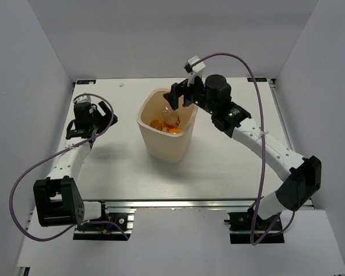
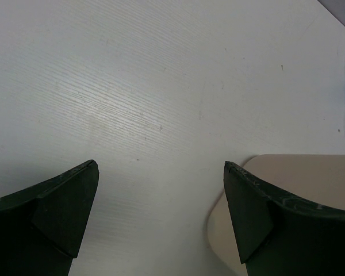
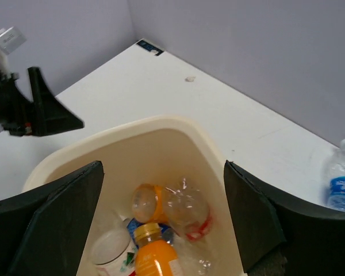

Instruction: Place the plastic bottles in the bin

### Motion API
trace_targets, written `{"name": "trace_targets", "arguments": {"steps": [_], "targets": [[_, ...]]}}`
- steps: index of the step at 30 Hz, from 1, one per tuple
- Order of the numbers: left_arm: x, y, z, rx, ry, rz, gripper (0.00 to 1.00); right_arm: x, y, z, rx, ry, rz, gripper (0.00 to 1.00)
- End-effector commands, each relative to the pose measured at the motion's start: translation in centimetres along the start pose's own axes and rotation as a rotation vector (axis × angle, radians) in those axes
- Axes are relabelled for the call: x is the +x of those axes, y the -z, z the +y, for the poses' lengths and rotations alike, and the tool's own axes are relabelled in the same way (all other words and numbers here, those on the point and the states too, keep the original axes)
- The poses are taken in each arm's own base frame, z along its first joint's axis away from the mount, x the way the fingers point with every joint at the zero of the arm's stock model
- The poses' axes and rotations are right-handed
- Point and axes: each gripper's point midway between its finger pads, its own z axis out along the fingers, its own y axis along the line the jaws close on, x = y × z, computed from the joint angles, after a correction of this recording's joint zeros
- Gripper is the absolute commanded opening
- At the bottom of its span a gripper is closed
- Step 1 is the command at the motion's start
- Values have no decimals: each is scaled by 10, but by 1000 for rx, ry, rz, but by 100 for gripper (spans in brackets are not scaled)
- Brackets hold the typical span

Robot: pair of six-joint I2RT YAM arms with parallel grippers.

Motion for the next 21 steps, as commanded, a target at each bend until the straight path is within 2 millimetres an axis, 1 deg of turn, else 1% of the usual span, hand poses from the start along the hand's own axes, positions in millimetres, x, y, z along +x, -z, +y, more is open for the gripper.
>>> {"name": "trace_targets", "arguments": {"steps": [1,2,3,5,6,7,8,9,10,11,12,13,14,15,16,17,18,19,20,21], "targets": [[-7,1,0,-10,-13,-26,98,-41,8,-41,105,-17,-102,89],[-7,1,1,-14,-13,-25,98,-40,8,-50,104,-38,-93,89],[-7,1,0,-12,-16,-27,98,-39,11,-75,147,-72,-92,89],[-7,0,1,-16,-17,-25,98,-30,5,-102,183,-94,-70,89],[-8,0,1,-18,-19,-28,98,-19,2,-130,226,-100,-48,89],[-7,-1,2,-21,-20,-26,98,-15,0,-141,236,-106,-39,89],[-8,-1,3,-23,-19,-27,98,-9,-3,-148,214,-116,-28,89],[-9,-1,3,-25,-22,-30,98,-6,-1,-169,231,-122,-31,89],[-9,-1,3,-27,-23,-31,98,10,-11,-183,227,-127,-4,89],[-9,-2,3,-28,-23,-30,98,19,-15,-195,233,-123,10,89],[-9,-3,3,-27,-25,-33,98,54,-25,-221,263,-134,85,89],[-9,-3,4,-27,-25,-33,98,43,-31,-233,265,-112,75,89],[-9,-4,4,-28,-29,-32,98,89,-42,-255,288,-149,177,89],[-9,-5,4,-28,-31,-30,98,64,-41,-263,309,-116,131,89],[-9,-5,3,-28,-31,-28,98,84,-56,-280,323,-100,177,89],[-10,-6,5,-40,-31,-32,98,94,-62,-293,352,-96,192,89],[-11,-8,11,-70,-29,-37,98,101,-69,-302,364,-68,199,89],[-12,-9,13,-84,-29,-41,98,130,-81,-314,369,-54,231,89],[-12,-10,14,-87,-29,-41,98,124,-88,-327,399,6,214,89],[-11,-13,14,-89,-30,-35,98,129,-92,-337,430,19,212,89]]}}
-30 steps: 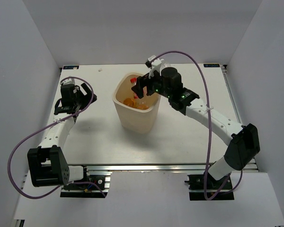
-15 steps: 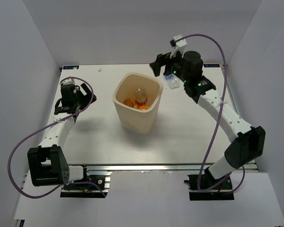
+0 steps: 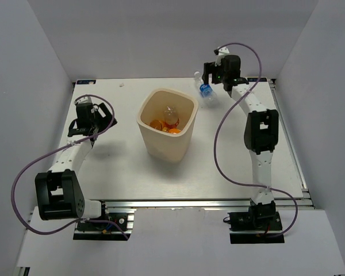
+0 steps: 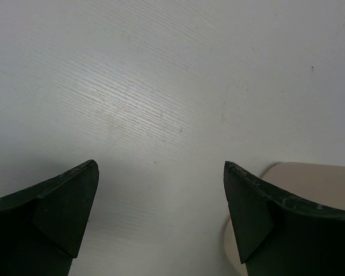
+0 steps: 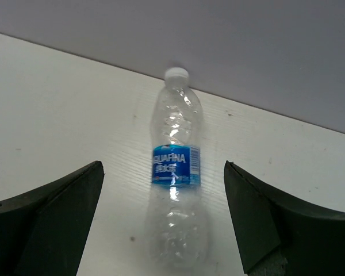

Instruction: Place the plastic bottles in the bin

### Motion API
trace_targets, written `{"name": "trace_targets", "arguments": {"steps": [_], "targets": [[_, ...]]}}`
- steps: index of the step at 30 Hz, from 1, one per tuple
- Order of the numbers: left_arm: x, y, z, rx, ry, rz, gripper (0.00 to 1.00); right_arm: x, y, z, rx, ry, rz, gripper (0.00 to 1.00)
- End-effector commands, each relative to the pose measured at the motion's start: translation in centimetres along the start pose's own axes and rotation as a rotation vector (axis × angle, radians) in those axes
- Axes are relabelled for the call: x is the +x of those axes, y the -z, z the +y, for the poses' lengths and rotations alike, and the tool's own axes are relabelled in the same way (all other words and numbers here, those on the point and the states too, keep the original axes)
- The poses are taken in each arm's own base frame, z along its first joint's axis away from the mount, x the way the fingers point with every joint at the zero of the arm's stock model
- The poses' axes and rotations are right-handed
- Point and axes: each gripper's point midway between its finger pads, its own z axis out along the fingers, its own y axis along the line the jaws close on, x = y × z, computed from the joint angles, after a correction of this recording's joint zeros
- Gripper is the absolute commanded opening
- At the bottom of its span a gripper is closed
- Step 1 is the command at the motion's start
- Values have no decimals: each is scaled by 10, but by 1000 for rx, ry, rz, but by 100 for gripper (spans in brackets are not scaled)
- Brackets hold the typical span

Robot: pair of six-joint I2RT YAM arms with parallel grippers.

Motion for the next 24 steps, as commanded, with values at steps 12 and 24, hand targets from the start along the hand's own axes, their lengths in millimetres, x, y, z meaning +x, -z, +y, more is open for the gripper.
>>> {"name": "trace_targets", "arguments": {"steps": [12,24], "targets": [[-5,-20,13,-96,-6,7,98,87,-77,-32,44,118,83,89],[-5,-15,13,-93,-1,0,98,-15,-9,-11,14,113,-68,28]]}}
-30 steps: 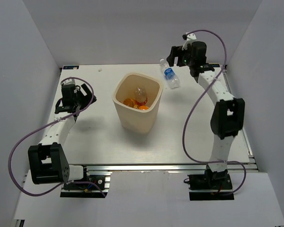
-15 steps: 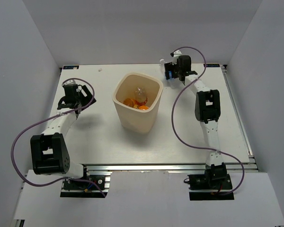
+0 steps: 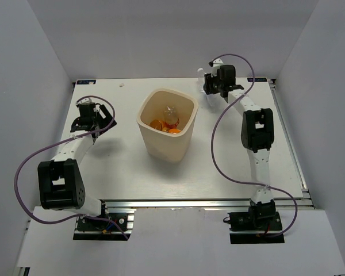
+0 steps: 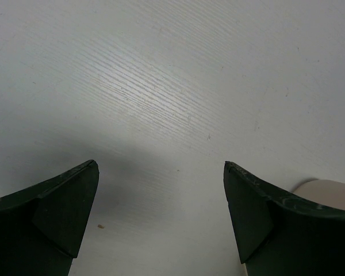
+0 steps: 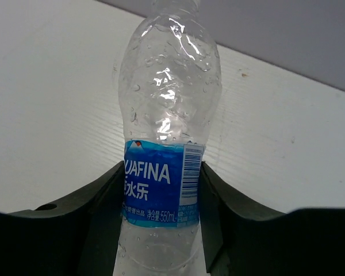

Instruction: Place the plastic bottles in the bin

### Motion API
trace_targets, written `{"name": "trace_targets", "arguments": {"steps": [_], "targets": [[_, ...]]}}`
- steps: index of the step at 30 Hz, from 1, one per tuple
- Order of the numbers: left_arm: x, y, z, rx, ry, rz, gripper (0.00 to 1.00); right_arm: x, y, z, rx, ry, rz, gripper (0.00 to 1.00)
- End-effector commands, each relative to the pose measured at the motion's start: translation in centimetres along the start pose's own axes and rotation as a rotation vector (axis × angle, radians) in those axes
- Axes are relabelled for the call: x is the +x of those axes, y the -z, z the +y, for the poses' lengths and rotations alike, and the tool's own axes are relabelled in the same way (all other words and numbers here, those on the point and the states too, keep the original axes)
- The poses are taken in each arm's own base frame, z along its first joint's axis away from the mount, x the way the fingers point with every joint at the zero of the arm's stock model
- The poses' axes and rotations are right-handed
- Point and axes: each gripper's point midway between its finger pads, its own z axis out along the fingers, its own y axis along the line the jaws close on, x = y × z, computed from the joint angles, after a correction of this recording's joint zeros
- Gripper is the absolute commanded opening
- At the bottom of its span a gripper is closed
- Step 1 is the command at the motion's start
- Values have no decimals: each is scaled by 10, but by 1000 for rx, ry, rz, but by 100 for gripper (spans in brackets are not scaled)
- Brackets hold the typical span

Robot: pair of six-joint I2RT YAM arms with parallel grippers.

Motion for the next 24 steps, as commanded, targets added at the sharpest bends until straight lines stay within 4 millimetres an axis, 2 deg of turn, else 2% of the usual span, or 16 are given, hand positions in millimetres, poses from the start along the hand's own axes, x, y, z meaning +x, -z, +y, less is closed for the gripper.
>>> {"name": "trace_targets", "arguments": {"steps": [1,2,3,7,8,9,12,13,15,16,18,19,21,22,23,24], "targets": [[-17,12,-8,19,6,-46,98,-112,63,1,6,31,-222,26],[-18,12,-9,23,8,-50,98,-111,69,4,-5,19,-217,25],[-19,14,-10,31,9,-56,98,-135,92,8,-10,23,-266,25],[-22,22,-14,57,11,-69,98,-175,149,38,-123,7,-388,24],[-23,24,-15,65,9,-74,98,-195,175,47,-157,-16,-434,24],[-23,25,-16,69,9,-76,98,-202,187,54,-180,-27,-450,24],[-24,30,-18,91,9,-85,98,-240,233,86,-274,-2,-524,24],[-24,32,-19,95,9,-86,98,-247,243,108,-318,15,-535,24],[-25,32,-20,98,9,-87,98,-261,269,137,-367,74,-567,25],[-25,33,-20,100,9,-89,98,-260,274,164,-409,92,-567,25],[-27,36,-21,105,10,-97,98,-265,294,188,-441,119,-603,26],[-27,37,-21,107,10,-99,98,-247,288,208,-477,103,-568,25],[-28,39,-21,110,9,-106,98,-247,304,226,-511,116,-615,26],[-28,40,-22,111,9,-108,98,-222,293,237,-538,78,-567,27],[-28,40,-22,115,9,-106,98,-221,301,241,-557,65,-586,28],[-28,40,-23,117,9,-106,98,-215,300,245,-580,48,-591,30]]}}
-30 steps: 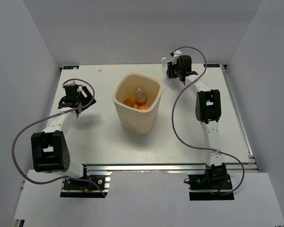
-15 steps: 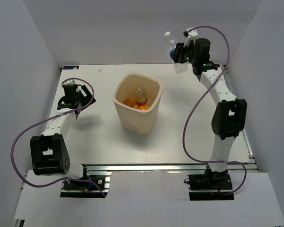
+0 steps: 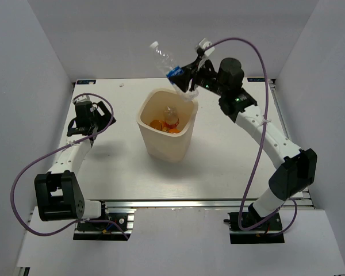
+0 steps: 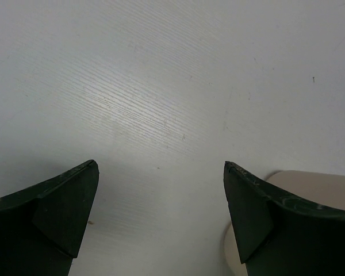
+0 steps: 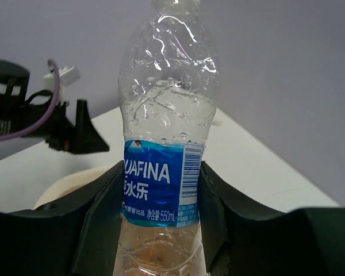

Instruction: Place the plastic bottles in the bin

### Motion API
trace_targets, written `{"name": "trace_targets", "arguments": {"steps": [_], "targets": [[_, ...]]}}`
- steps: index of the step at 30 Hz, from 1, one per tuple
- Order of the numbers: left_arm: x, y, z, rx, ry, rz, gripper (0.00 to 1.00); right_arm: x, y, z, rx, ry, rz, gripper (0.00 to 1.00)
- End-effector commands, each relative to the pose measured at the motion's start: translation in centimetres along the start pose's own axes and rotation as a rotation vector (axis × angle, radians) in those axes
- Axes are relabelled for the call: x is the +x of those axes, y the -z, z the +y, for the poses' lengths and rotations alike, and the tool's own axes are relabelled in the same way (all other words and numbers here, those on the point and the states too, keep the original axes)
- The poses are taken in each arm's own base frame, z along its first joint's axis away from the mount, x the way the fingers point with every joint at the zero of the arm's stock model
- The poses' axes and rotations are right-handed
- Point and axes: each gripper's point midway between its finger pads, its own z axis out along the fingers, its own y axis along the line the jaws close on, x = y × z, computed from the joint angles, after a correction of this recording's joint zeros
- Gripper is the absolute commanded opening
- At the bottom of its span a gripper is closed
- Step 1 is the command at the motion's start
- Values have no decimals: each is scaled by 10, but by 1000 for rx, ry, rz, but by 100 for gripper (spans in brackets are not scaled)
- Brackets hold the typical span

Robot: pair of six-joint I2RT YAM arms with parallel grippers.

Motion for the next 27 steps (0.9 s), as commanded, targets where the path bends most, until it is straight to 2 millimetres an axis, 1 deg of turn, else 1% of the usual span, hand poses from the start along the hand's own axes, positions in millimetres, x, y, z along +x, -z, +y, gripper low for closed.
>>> {"name": "trace_targets", "arguments": {"steps": [1,2,3,4,5,6,8,9,11,12,14,15,17,18,20,21,27], "targets": [[-9,12,-9,43,3,-35,98,4,2,8,-44,-65,-85,31],[-8,12,-10,49,2,-33,98,21,0,9,-58,-94,-60,32],[-8,13,-10,50,2,-33,98,27,-2,12,-73,-114,-51,32],[-8,13,-11,52,2,-33,98,32,-3,19,-114,-125,-43,32],[-8,13,-11,53,2,-35,98,44,-5,23,-138,-150,-22,33],[-8,14,-11,53,0,-36,98,48,-5,30,-173,-162,-11,34],[-9,14,-11,56,3,-37,98,58,-5,36,-200,-182,3,35],[-9,14,-12,60,2,-39,98,61,-6,43,-219,-185,10,37],[-9,14,-12,63,2,-37,98,63,-5,48,-233,-190,11,39],[-8,14,-13,65,2,-35,98,67,-5,53,-244,-193,18,42],[-8,13,-12,63,2,-34,98,71,-6,57,-251,-195,25,48],[-8,13,-12,63,2,-33,98,76,-5,59,-252,-199,34,54],[-8,13,-13,66,2,-33,98,78,-4,60,-250,-202,36,65],[-8,13,-12,63,2,-34,98,83,-4,58,-236,-210,40,75],[-9,13,-12,65,2,-37,98,80,-3,57,-224,-209,33,82],[-9,14,-13,67,2,-39,98,80,-3,56,-222,-207,31,89],[-9,13,-12,63,1,-37,98,63,6,55,-189,-170,-7,89]]}}
